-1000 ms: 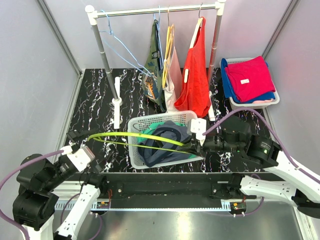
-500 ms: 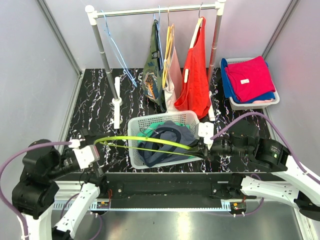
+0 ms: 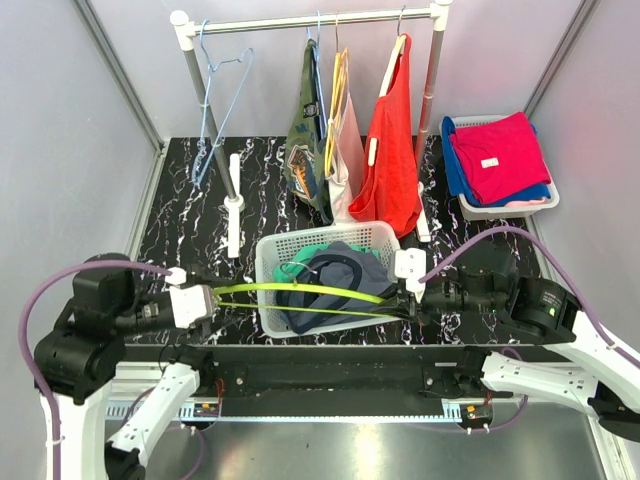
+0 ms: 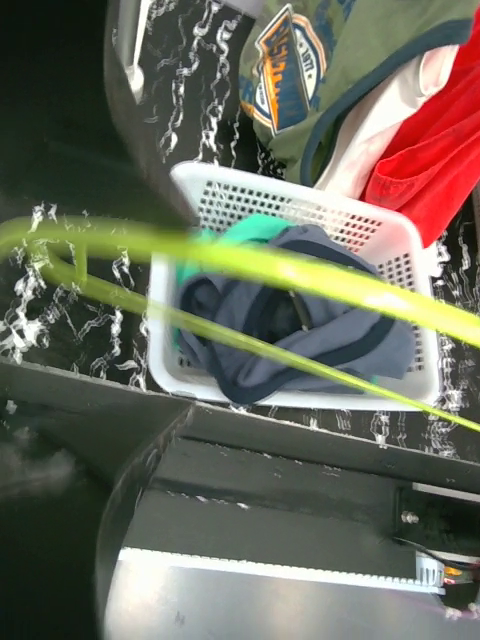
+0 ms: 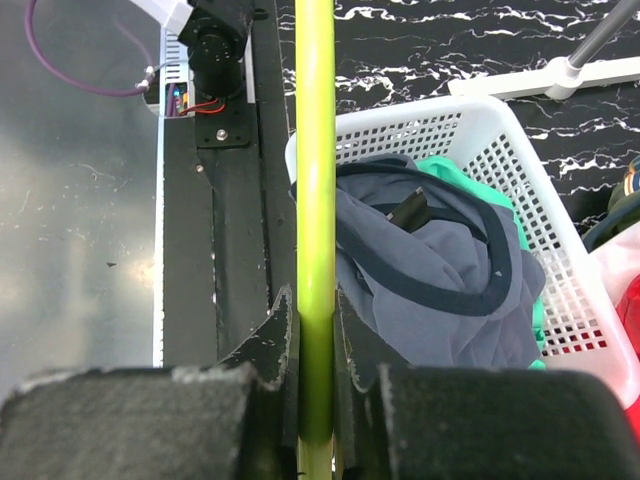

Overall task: Remove the tank top from the hanger
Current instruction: Pick up the hanger at the center of the board, then place the hanger at the clothesline.

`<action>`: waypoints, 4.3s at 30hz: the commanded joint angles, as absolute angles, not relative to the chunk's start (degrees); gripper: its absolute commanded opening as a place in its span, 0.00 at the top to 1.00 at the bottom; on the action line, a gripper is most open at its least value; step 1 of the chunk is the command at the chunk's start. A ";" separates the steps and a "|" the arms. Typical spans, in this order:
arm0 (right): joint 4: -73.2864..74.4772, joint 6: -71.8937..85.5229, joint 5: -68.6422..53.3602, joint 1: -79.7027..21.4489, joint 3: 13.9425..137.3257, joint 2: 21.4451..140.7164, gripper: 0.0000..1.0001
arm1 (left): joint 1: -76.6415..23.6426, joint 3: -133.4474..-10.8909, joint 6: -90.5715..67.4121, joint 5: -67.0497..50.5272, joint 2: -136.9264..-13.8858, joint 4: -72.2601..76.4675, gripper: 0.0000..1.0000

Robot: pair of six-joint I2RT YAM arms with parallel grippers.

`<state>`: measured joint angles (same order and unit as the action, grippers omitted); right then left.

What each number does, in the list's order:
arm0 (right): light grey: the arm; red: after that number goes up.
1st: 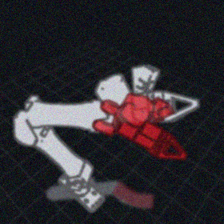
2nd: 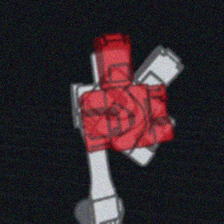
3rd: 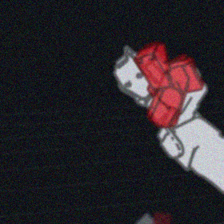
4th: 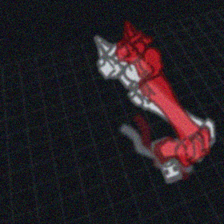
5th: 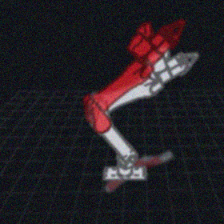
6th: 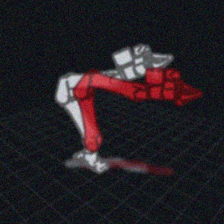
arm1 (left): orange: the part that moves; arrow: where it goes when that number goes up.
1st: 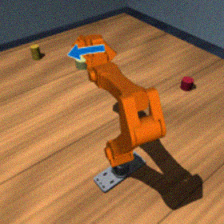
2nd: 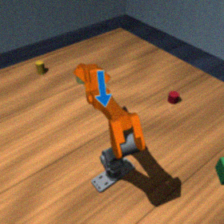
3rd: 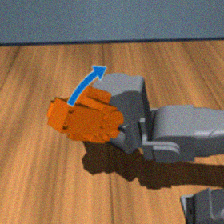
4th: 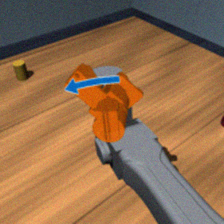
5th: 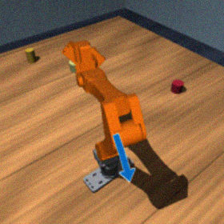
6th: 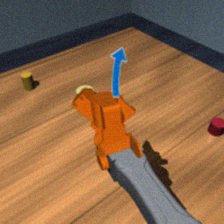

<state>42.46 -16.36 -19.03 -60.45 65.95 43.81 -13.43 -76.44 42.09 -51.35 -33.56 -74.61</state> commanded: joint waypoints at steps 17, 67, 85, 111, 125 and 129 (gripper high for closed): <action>36.66 -17.93 -11.70 -60.82 69.35 42.72 0.86 | -13.45 -79.89 50.81 -54.49 -39.81 -84.82 1.00; 30.67 -9.40 11.07 -60.82 63.72 35.07 0.00 | -13.45 -81.74 9.58 -4.75 -35.51 -61.35 1.00; 31.20 -8.44 11.34 -60.73 64.95 35.07 0.00 | -13.45 -83.58 8.09 6.66 -35.15 -66.00 1.00; 32.34 -8.35 10.19 -60.73 63.19 35.07 0.00 | -13.36 -94.84 3.60 3.60 -32.96 -79.62 1.00; 32.43 -7.38 9.23 -60.73 63.54 35.95 0.00 | -12.48 -104.74 4.22 -1.74 -34.36 -83.40 1.00; 32.52 -7.03 9.05 -60.73 63.46 35.77 0.00 | -11.43 -107.84 3.69 -4.56 -35.68 -82.80 1.00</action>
<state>32.88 -7.97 9.61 -60.77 63.33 35.53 -12.45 -104.20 4.43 0.25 -33.67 -82.30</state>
